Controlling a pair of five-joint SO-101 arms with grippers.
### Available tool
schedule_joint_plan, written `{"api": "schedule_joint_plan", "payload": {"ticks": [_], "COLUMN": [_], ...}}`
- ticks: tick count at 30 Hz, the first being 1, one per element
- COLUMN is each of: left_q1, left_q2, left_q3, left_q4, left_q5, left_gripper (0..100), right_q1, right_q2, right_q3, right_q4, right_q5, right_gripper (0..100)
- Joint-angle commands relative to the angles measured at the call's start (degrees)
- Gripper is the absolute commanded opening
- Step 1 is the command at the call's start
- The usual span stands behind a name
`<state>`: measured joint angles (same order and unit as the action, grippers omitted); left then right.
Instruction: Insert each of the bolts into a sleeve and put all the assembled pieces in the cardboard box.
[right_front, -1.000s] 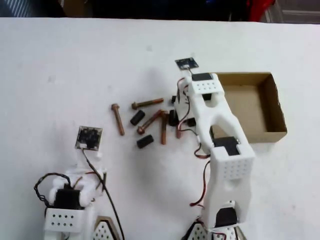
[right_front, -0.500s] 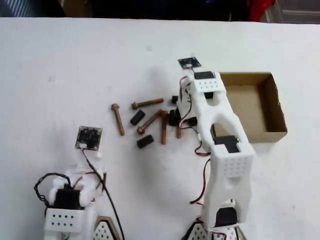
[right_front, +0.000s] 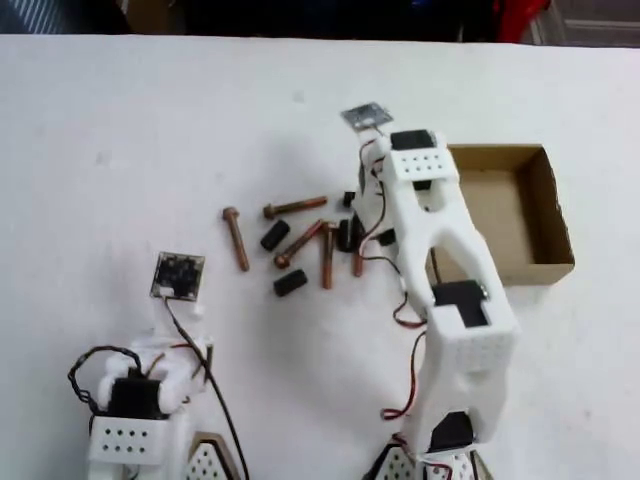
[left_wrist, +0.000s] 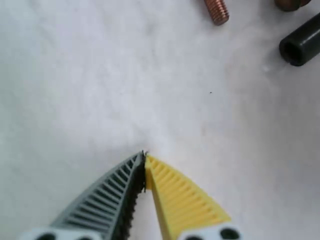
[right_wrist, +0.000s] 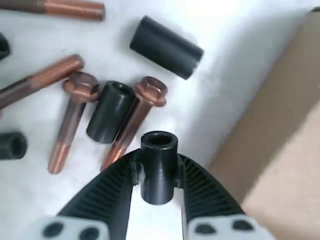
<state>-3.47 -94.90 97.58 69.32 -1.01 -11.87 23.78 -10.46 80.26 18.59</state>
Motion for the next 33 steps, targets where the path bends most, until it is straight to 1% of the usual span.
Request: {"api": "schedule_joint_plan", "payload": {"ticks": [1, 8, 17, 21, 29, 33], "left_q1": [-0.5, -0.5, -0.5, -0.5, -0.5, -0.5], "left_q2": [0.2, 0.2, 0.2, 0.2, 0.2, 0.2], "left_q3": [-1.9, -1.9, -1.9, -1.9, -1.9, -1.9], "left_q4": [0.1, 0.1, 0.1, 0.1, 0.1, 0.1], "left_q5": [0.5, 0.5, 0.5, 0.5, 0.5, 0.5], "left_gripper": [2, 2, 2, 2, 2, 2], "right_q1": [-0.1, -1.2, -11.0, -12.7, -12.3, -12.3], "right_q2": [-8.0, -18.4, -34.9, -44.2, -62.3, -69.8], "right_q3": [-1.4, -1.2, -1.1, 2.0, 14.0, 23.3], "right_q4": [1.9, 8.1, 17.5, 17.6, 17.2, 12.8], "right_q5": [0.9, 0.9, 0.8, 0.4, 0.4, 0.4], "right_gripper": [1.5, 1.5, 1.6, 1.6, 1.6, 1.6]}}
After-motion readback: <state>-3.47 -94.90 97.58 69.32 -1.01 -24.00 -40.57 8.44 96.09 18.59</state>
